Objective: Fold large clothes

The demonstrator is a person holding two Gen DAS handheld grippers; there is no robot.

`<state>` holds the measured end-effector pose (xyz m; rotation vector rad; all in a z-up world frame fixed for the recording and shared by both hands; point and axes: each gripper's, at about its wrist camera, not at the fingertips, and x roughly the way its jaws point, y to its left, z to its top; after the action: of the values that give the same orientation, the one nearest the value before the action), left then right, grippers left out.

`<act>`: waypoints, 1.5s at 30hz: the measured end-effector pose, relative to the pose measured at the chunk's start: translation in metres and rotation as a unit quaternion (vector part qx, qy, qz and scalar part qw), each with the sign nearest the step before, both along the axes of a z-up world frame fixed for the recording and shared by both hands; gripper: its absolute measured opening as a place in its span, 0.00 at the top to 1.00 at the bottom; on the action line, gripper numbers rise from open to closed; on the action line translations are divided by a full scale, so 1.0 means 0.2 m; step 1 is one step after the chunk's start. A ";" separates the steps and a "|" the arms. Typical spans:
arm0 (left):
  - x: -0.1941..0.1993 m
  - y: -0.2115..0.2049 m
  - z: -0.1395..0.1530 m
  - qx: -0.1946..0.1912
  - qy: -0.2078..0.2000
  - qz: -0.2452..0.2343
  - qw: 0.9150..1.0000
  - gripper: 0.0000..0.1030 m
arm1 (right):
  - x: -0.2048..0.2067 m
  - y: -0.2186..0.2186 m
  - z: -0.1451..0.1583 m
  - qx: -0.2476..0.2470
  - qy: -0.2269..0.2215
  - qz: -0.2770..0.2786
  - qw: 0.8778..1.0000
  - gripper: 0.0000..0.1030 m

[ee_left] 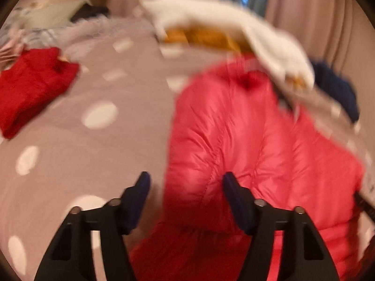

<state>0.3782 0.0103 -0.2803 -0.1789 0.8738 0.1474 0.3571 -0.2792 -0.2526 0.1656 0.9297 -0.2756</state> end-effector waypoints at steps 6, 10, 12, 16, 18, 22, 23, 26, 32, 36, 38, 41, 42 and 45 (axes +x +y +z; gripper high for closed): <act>-0.01 0.04 -0.13 -0.047 -0.013 0.003 0.999 0.37 | -0.01 -0.01 -0.11 -0.014 -0.007 0.006 1.000 0.55; -0.02 0.00 -0.13 -0.013 -0.016 0.005 1.000 0.34 | -0.02 -0.01 -0.15 -0.010 -0.023 0.003 1.000 0.53; -0.02 0.00 -0.14 -0.012 -0.016 0.009 1.000 0.32 | -0.03 0.02 -0.16 -0.029 -0.029 0.003 0.999 0.53; 0.01 -0.01 -0.15 -0.002 -0.013 0.014 1.000 0.28 | -0.02 0.04 -0.17 -0.046 -0.028 0.005 0.999 0.51; 0.01 -0.02 -0.14 0.005 -0.010 0.015 1.000 0.27 | -0.02 0.02 -0.17 -0.038 -0.032 0.005 0.999 0.50; 0.01 -0.02 -0.14 0.005 -0.010 0.017 1.000 0.26 | -0.02 0.02 -0.17 -0.032 -0.034 0.005 0.999 0.50; 0.02 -0.02 -0.14 0.005 -0.009 0.019 1.000 0.25 | -0.02 0.01 -0.17 -0.030 -0.035 0.005 0.999 0.50; 0.02 -0.02 -0.14 0.006 -0.008 0.021 1.000 0.23 | -0.03 0.01 -0.17 -0.035 -0.035 0.005 0.999 0.50; 0.03 -0.01 -0.15 0.010 -0.003 0.029 1.000 0.18 | -0.02 0.04 -0.17 -0.053 -0.031 0.006 0.998 0.49; 0.03 0.00 -0.15 0.003 -0.003 0.031 0.999 0.17 | -0.02 0.04 -0.17 -0.055 -0.031 0.005 0.998 0.49; 0.03 0.00 -0.15 0.003 -0.003 0.032 0.999 0.16 | -0.02 0.05 -0.18 -0.052 -0.033 0.005 0.998 0.49; 0.03 0.02 -0.15 0.003 0.000 0.040 0.999 0.11 | -0.03 0.04 -0.17 -0.046 -0.034 0.005 0.998 0.48; 0.02 0.04 -0.15 -0.004 0.001 0.044 0.999 0.09 | -0.02 0.04 -0.17 -0.044 -0.034 0.006 0.998 0.48; -0.03 0.12 -0.09 -0.047 -0.007 0.048 0.998 0.09 | -0.03 0.03 -0.13 -0.031 -0.035 0.015 0.999 0.41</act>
<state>0.3718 0.0350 -0.2992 -0.3102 0.8600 0.1935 0.3505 -0.2742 -0.2779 0.1037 0.8535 -0.2695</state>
